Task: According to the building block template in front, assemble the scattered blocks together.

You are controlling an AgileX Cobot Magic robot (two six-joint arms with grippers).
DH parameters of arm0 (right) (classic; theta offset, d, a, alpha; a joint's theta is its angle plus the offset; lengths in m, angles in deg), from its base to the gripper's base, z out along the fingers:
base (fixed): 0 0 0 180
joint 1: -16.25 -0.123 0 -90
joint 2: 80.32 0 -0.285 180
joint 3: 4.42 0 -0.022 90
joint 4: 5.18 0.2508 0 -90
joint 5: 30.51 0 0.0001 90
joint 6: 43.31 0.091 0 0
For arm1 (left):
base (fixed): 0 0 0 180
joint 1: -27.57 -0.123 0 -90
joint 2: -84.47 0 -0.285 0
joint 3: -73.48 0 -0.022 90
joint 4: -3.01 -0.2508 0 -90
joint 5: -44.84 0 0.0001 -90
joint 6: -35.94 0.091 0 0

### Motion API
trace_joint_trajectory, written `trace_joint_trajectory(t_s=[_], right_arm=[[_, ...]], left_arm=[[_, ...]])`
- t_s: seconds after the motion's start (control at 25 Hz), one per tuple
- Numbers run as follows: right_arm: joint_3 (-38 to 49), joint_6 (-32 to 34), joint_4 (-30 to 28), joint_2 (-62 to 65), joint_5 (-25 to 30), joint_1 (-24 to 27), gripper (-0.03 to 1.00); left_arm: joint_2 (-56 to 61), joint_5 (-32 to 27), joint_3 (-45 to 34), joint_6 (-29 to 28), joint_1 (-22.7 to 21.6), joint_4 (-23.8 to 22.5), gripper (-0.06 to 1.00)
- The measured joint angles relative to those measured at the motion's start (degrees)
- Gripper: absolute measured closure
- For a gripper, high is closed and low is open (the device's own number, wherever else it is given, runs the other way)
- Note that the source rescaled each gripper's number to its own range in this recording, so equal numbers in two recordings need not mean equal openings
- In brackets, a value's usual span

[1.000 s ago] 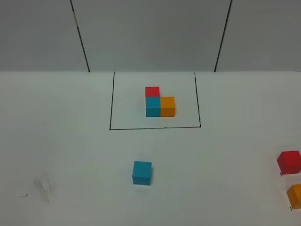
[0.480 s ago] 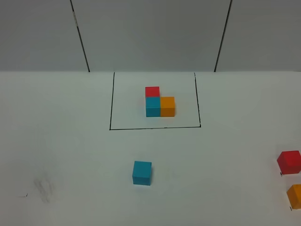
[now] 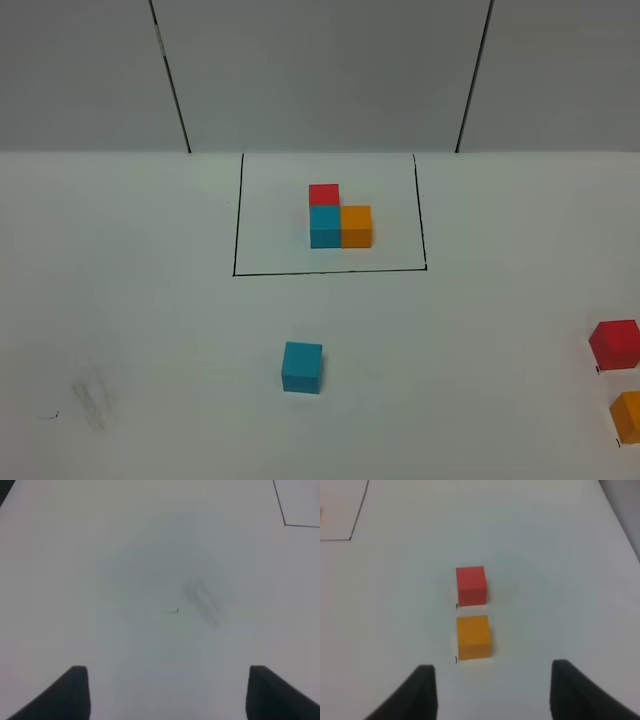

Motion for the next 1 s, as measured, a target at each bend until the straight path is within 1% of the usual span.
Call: trace_joint_trajectory(t_s=[0.84, 1.0], right_arm=[[0.0, 0.0, 0.1, 0.0, 0.0, 0.0, 0.85], [0.0, 0.0, 1.9, 0.0, 0.0, 0.0, 0.85]], left_arm=[[0.0, 0.0, 0.0, 0.0, 0.0, 0.0, 0.26], [0.0, 0.0, 0.0, 0.0, 0.0, 0.0, 0.26]])
